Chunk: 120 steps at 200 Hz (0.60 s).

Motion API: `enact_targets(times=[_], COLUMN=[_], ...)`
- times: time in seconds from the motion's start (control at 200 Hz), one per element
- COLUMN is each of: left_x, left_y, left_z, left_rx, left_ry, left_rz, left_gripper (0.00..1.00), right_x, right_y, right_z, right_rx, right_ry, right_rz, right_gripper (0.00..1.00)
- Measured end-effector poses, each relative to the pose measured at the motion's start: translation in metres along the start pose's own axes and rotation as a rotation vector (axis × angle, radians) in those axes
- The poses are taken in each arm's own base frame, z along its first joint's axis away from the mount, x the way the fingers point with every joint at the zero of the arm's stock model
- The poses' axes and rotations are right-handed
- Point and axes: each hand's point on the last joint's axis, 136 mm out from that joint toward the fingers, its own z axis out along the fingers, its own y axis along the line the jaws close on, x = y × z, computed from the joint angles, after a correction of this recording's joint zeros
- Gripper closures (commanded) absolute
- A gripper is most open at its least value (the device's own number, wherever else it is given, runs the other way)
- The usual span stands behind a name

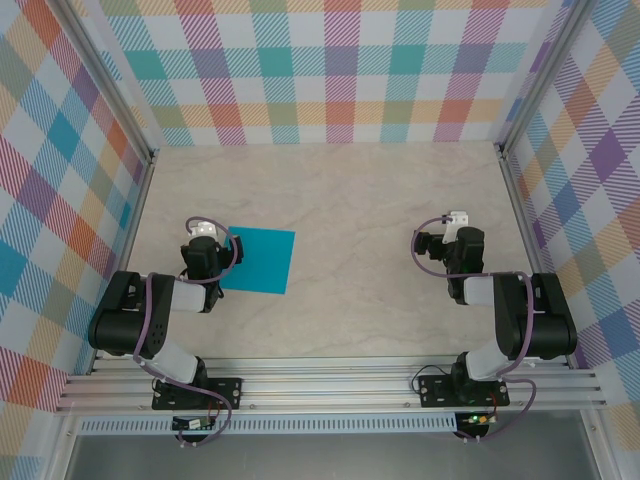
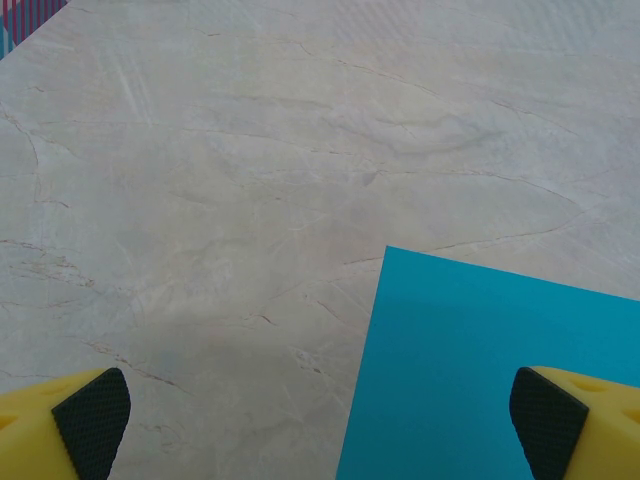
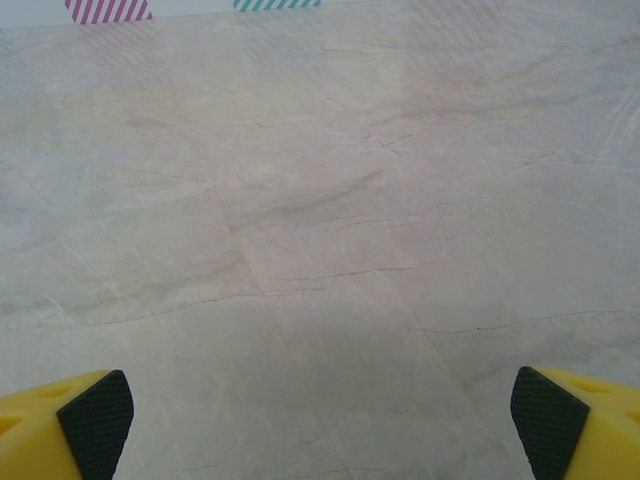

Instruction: Fold a paper plane with a square sheet of paper (pick it up from the middle)

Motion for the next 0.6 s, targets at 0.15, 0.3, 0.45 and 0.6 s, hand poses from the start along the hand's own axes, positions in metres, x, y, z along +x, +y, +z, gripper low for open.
enact_targets(times=[0.15,0.3,0.45,0.6], left_x=[-0.009,-0.048,-0.070,-0.104], left_y=[0.001,0.002,0.003,-0.012], left_z=[-0.009,-0.026,-0.039,-0.038], left_rx=[0.000,0.005,0.004,0.053], left_ry=[0.002,-0.078,-0.058,0.056], left_rz=[0.001,-0.029,-0.099,-0.188], left_gripper=[0.00,0.00,0.00,0.00], right_x=[0.002,-0.005,-0.049,-0.069], right_y=[0.004,0.003,0.003,0.016], right_z=[-0.001,-0.010,-0.031,-0.056], right_rx=[-0.024,-0.007,0.016,-0.029], right_ry=[0.016,0.049,0.044,0.086], right_rz=[-0.002,0.013,0.061,0.202], right_gripper=[0.00,0.00,0.00,0.00])
